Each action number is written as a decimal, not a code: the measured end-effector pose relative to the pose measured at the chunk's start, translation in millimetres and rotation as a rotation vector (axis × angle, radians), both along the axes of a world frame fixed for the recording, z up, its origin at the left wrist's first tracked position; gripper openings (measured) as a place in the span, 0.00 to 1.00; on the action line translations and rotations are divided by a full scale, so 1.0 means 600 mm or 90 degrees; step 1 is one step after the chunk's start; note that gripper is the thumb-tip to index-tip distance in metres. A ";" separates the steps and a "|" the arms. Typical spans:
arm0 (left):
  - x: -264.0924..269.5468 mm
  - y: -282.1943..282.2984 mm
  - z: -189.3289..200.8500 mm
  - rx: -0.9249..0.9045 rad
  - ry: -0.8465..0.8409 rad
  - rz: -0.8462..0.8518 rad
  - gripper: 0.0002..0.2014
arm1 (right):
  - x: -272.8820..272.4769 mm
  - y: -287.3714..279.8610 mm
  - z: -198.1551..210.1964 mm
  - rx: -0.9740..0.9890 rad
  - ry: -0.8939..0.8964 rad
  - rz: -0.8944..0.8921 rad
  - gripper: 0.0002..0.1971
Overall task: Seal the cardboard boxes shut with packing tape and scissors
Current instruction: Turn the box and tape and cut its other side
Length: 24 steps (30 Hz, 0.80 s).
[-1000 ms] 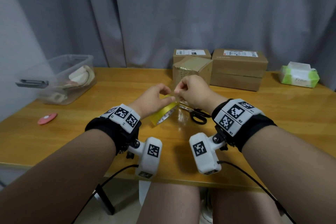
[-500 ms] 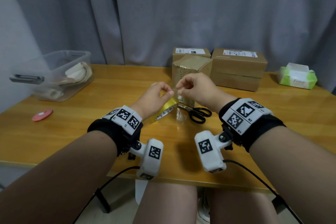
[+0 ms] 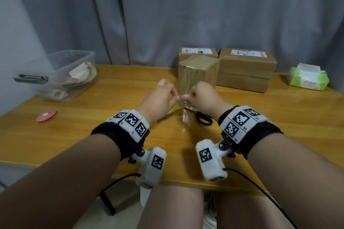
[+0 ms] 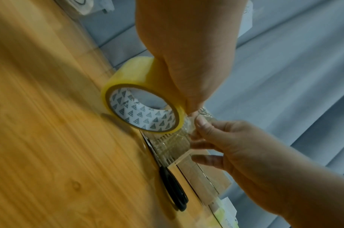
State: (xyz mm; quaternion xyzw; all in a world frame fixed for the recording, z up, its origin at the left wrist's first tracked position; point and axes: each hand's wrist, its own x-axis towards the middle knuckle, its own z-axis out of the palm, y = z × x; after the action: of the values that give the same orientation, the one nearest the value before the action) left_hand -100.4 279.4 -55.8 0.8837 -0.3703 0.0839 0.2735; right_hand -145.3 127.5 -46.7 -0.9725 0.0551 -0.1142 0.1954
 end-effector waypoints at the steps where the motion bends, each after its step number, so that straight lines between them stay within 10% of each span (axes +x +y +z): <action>1: 0.002 0.003 0.001 0.007 -0.010 0.004 0.07 | -0.003 -0.003 -0.001 -0.003 0.017 -0.008 0.20; 9: 0.025 0.035 -0.015 0.190 -0.043 0.085 0.07 | -0.030 -0.062 -0.001 0.178 -0.074 -0.121 0.22; 15: 0.019 0.009 -0.011 0.331 0.081 0.086 0.45 | -0.023 -0.093 -0.001 0.327 -0.119 -0.164 0.11; 24: 0.048 -0.156 0.104 0.169 -0.058 0.117 0.50 | 0.013 -0.142 0.017 0.378 -0.062 -0.127 0.18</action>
State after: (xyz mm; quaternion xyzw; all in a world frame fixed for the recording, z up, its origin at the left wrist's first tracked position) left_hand -71.4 185.6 6.4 0.9375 -0.3077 0.0993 0.1286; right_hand -137.4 42.4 -36.7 -0.8563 0.1717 -0.1578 0.4608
